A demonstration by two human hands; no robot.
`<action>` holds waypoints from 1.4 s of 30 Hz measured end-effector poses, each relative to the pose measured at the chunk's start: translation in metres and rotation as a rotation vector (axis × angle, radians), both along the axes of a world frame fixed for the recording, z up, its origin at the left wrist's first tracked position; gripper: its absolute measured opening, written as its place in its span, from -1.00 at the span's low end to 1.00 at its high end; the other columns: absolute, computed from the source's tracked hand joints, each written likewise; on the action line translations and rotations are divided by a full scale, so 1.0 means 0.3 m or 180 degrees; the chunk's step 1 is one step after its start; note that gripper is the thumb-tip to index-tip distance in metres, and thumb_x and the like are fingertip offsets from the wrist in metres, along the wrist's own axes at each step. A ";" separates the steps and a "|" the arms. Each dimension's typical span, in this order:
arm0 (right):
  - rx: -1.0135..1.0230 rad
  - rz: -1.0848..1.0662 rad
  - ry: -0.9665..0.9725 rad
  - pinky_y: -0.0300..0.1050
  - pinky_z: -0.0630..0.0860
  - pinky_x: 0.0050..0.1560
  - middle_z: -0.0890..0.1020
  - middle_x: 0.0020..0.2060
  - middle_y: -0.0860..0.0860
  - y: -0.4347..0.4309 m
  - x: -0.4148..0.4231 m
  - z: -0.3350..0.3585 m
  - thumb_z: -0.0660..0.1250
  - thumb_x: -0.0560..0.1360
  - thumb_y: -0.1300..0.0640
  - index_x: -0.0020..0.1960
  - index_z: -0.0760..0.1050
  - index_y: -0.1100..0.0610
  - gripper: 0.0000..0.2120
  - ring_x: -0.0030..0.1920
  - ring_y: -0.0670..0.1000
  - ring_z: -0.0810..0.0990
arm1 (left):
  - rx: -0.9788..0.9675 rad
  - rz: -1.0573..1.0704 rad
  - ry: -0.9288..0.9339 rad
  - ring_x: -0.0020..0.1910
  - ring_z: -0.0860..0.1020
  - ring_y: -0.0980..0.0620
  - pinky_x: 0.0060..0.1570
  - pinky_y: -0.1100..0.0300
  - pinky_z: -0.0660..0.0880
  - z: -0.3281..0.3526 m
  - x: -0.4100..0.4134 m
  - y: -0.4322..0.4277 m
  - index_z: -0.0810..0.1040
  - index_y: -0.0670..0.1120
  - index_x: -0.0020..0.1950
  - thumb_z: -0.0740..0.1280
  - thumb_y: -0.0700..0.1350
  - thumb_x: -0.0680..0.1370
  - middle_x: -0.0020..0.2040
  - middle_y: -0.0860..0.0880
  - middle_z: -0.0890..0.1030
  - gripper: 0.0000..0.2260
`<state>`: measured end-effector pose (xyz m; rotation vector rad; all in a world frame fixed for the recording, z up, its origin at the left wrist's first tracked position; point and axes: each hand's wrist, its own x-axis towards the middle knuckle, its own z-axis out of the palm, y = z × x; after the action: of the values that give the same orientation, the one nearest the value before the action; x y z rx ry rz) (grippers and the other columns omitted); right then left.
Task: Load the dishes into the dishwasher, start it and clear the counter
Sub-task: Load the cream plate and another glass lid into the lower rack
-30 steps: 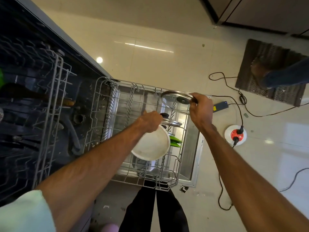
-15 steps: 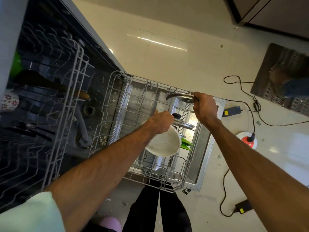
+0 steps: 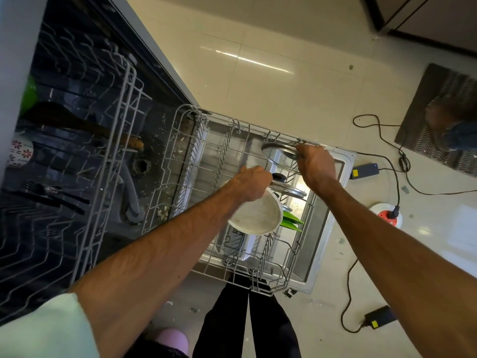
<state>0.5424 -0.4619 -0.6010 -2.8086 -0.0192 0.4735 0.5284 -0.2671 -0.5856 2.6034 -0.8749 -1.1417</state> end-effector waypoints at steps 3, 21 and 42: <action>0.0038 0.0150 0.0351 0.12 0.66 -0.09 0.69 -0.13 0.16 0.025 0.003 -0.029 0.29 0.64 0.15 0.24 0.59 0.10 -0.79 -0.17 0.19 0.67 | -0.0058 0.0115 0.0001 0.20 0.54 -0.05 0.25 -0.07 0.39 0.007 0.011 0.009 0.54 -0.14 0.23 0.32 -0.17 0.63 0.16 -0.09 0.60 -0.82; 0.0209 0.0185 0.0891 0.17 0.61 0.08 0.61 0.14 0.21 0.042 -0.064 -0.111 0.33 0.59 0.24 0.48 0.37 0.08 -0.53 0.05 0.22 0.63 | -0.0290 0.0794 -0.0128 0.12 0.54 -0.02 0.14 0.01 0.47 0.058 0.034 0.166 0.62 -0.12 0.12 0.33 -0.08 0.63 0.07 -0.04 0.61 -0.84; 0.1416 0.0215 0.0482 0.06 0.60 -0.25 0.69 -0.17 0.15 0.379 -0.164 0.121 0.28 0.60 0.20 0.10 0.62 0.12 -0.84 -0.20 0.22 0.67 | -0.0772 0.2312 -0.0845 0.00 0.59 0.00 0.00 -0.05 0.57 0.143 -0.035 0.499 0.65 0.00 0.12 0.25 -0.08 0.59 0.04 -0.01 0.67 -0.79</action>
<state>0.4933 -0.3481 -0.5645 -2.3377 -0.1666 0.6119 0.5178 -0.1175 -0.5427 2.5368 -0.0461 -0.4694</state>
